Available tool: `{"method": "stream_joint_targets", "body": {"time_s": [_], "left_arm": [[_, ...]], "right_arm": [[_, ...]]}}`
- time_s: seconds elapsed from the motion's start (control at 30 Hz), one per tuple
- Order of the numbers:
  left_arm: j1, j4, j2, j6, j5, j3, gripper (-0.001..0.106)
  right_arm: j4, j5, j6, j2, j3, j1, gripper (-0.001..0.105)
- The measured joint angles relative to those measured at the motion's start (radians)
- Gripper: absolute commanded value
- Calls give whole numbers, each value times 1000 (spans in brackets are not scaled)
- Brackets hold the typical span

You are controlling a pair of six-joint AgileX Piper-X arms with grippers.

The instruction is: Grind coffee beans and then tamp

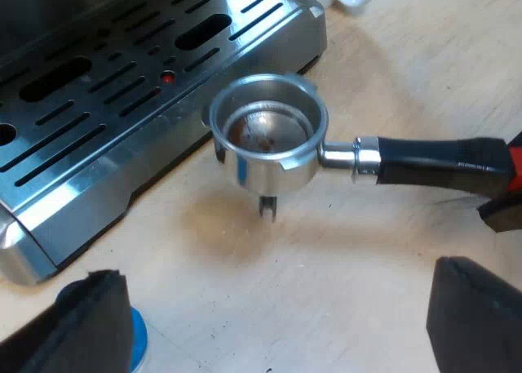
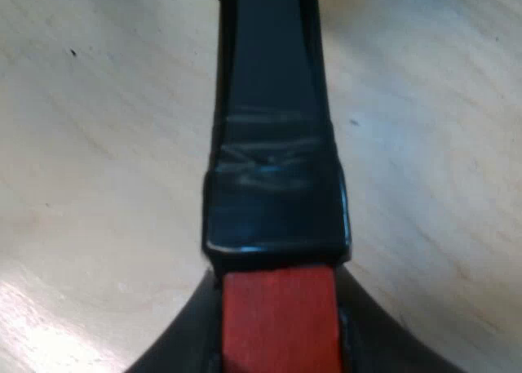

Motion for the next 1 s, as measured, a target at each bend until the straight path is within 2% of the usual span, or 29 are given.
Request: {"method": "stream_joint_targets", "body": {"time_s": [0.27,1.0], "left_arm": [[0,0,0,0,0,0,80],[0,0,0,0,0,0,80]], "right_arm": [[-69,0,-1,2,67,0,0],[-185,-22,3,154,68,-10,0]]}}
